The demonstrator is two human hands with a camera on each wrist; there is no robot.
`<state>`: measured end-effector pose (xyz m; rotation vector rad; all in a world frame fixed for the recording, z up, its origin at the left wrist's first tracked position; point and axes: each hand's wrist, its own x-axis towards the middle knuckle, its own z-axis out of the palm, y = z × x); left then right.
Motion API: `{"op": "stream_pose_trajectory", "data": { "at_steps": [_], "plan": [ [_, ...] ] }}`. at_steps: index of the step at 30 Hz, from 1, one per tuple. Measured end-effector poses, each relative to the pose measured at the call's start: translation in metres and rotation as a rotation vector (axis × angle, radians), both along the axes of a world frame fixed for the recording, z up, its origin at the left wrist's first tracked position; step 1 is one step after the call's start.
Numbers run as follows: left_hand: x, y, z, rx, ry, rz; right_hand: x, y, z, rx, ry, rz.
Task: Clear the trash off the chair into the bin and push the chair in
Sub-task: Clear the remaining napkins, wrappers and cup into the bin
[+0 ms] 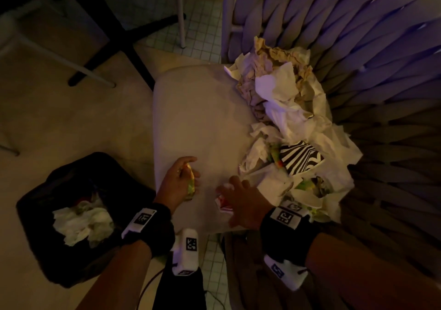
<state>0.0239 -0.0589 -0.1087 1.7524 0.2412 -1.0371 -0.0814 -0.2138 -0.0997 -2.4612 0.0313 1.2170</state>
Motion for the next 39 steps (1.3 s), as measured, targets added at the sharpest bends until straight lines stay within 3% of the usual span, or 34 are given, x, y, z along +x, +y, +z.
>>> {"op": "stream_pose_trajectory", "data": {
  "at_steps": [5, 8, 14, 16, 21, 23, 27, 30, 32, 34, 37, 39],
  "plan": [
    [-0.016, 0.010, -0.004, 0.039, 0.085, 0.002, -0.010, 0.019, -0.011, -0.134, -0.120, -0.025],
    [-0.024, 0.019, -0.005, 0.051, 0.084, 0.001, -0.006, 0.020, -0.024, -0.073, -0.166, -0.050],
    [-0.031, 0.030, -0.003, 0.030, 0.081, -0.045, 0.016, 0.013, -0.032, 0.067, 0.018, -0.202],
    [-0.031, 0.029, 0.004, -0.025, 0.096, -0.073, 0.028, 0.009, -0.025, 0.193, 0.079, -0.343],
    [-0.033, 0.018, 0.013, -0.241, 0.163, -0.056, 0.040, 0.014, 0.008, 0.644, 0.136, -0.960],
    [-0.033, 0.013, 0.014, -0.294, 0.177, -0.014, 0.040, 0.024, 0.014, 0.754, 0.156, -1.057],
    [-0.031, 0.013, 0.011, -0.309, 0.203, 0.085, 0.038, 0.033, 0.009, 0.706, 0.111, -1.097],
    [-0.030, 0.015, 0.007, -0.285, 0.190, 0.080, 0.036, 0.030, 0.010, 0.620, 0.151, -1.074],
    [-0.029, 0.013, 0.004, -0.253, 0.173, 0.067, 0.032, 0.020, 0.013, 0.585, 0.081, -1.007],
    [-0.028, 0.010, -0.001, -0.231, 0.152, 0.065, 0.024, -0.001, 0.008, 0.426, -0.082, -0.728],
    [-0.025, 0.002, -0.005, -0.216, 0.138, 0.062, 0.008, -0.040, 0.006, -0.055, -0.070, -0.138],
    [-0.024, -0.003, -0.008, -0.212, 0.145, 0.063, -0.001, -0.065, 0.016, -0.164, -0.089, 0.063]
  ]
}}
